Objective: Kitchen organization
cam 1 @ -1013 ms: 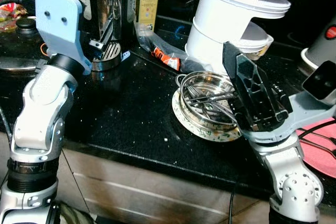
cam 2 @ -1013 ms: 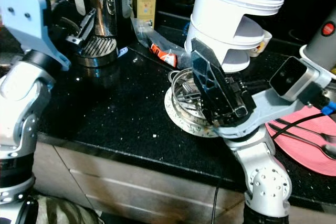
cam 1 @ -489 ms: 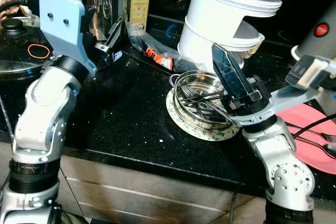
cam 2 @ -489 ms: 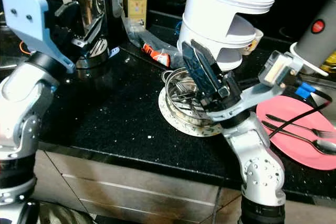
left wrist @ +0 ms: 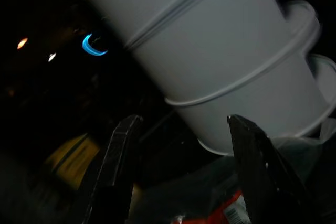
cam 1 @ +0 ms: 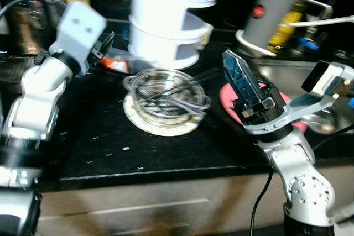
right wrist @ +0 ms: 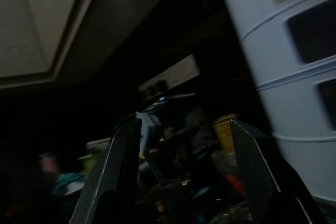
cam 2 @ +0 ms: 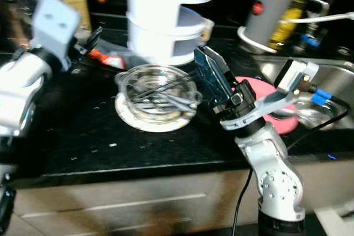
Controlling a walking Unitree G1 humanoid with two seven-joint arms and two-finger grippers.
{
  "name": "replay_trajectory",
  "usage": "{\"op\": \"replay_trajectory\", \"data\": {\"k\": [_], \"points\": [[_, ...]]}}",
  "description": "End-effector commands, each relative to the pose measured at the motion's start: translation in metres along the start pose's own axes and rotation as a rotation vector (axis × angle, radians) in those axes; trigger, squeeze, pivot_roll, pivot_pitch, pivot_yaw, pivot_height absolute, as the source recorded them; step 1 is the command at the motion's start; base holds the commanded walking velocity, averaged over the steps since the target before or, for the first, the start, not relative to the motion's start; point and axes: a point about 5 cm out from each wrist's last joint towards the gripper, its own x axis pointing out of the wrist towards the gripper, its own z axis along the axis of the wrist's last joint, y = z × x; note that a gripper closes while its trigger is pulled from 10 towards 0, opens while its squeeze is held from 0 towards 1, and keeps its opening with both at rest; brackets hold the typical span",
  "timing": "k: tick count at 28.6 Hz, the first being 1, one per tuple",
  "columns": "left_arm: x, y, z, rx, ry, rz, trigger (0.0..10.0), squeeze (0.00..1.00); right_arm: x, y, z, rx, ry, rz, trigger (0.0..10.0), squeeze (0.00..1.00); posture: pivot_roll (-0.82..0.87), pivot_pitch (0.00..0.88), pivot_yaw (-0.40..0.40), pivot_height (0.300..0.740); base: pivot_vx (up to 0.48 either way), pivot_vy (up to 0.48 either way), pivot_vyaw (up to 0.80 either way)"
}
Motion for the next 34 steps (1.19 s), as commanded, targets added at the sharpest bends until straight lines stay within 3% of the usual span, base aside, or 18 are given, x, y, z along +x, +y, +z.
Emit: {"op": "replay_trajectory", "data": {"k": [1, 3, 8, 9, 10, 12, 20, 21, 26, 33, 34], "points": [[0.004, 0.0, -0.008, 0.08, 0.042, -0.05, 10.0, 0.0, -0.001, 0.003, -0.001, -0.02, 0.012, 0.003, 10.0, 0.0, 0.17, 0.033, -0.148, 0.74, 0.0, 0.0, 0.0], [0.008, 0.005, -0.014, 0.085, 0.09, -0.083, 10.0, 0.0, -0.002, 0.004, -0.001, -0.02, 0.015, 0.003, 10.0, 0.0, 0.17, 0.036, -0.147, 0.74, 0.0, 0.0, 0.0], [0.005, 0.024, -0.028, 0.24, 0.259, -0.167, 10.0, 0.0, -0.005, 0.005, -0.004, -0.027, 0.032, -0.005, 10.0, 0.0, 0.16, 0.05, -0.141, 0.74, 0.0, 0.0, 0.0], [0.005, 0.024, -0.028, 0.24, 0.259, -0.167, 10.0, 0.0, -0.005, 0.005, -0.004, -0.027, 0.032, -0.005, 10.0, 0.0, 0.16, 0.05, -0.141, 0.74, 0.0, 0.0, 0.0], [0.0, 0.032, -0.034, 0.332, 0.316, -0.221, 10.0, 0.0, -0.006, 0.006, -0.004, -0.029, 0.036, -0.007, 10.0, 0.0, 0.16, 0.053, -0.139, 0.74, 0.0, 0.0, 0.0], [-0.003, 0.035, -0.036, 0.341, 0.345, -0.252, 10.0, 0.0, -0.007, 0.006, -0.004, -0.03, 0.039, -0.01, 10.0, 0.0, 0.17, 0.058, -0.141, 0.74, 0.0, 0.0, 0.0], [-0.012, 0.035, -0.045, 0.249, 0.411, -0.472, 10.0, 0.0, -0.008, 0.005, -0.008, -0.026, 0.059, -0.014, 10.0, 0.0, 0.17, 0.068, -0.143, 0.74, 0.0, 0.0, 0.0], [-0.013, 0.034, -0.042, 0.193, 0.391, -0.537, 10.0, 0.0, -0.009, 0.005, -0.009, -0.027, 0.066, -0.016, 10.0, 0.0, 0.17, 0.071, -0.146, 0.74, 0.0, 0.0, 0.0], [-0.017, 0.035, -0.042, 0.127, 0.398, -0.601, 10.0, 0.0, -0.009, 0.006, -0.01, -0.028, 0.073, -0.016, 10.0, 0.0, 0.17, 0.074, -0.148, 0.74, 0.0, 0.0, 0.0], [-0.026, 0.034, -0.06, -0.023, 0.473, -0.67, 10.0, 0.0, -0.008, 0.007, -0.012, -0.034, 0.09, -0.014, 10.0, 0.0, 0.17, 0.076, -0.152, 0.74, 0.0, 0.0, 0.0], [-0.025, 0.037, -0.063, -0.082, 0.474, -0.647, 10.0, 0.0, -0.008, 0.007, -0.012, -0.038, 0.094, -0.016, 10.0, 0.0, 0.17, 0.077, -0.153, 0.74, 0.0, 0.0, 0.0]]}}
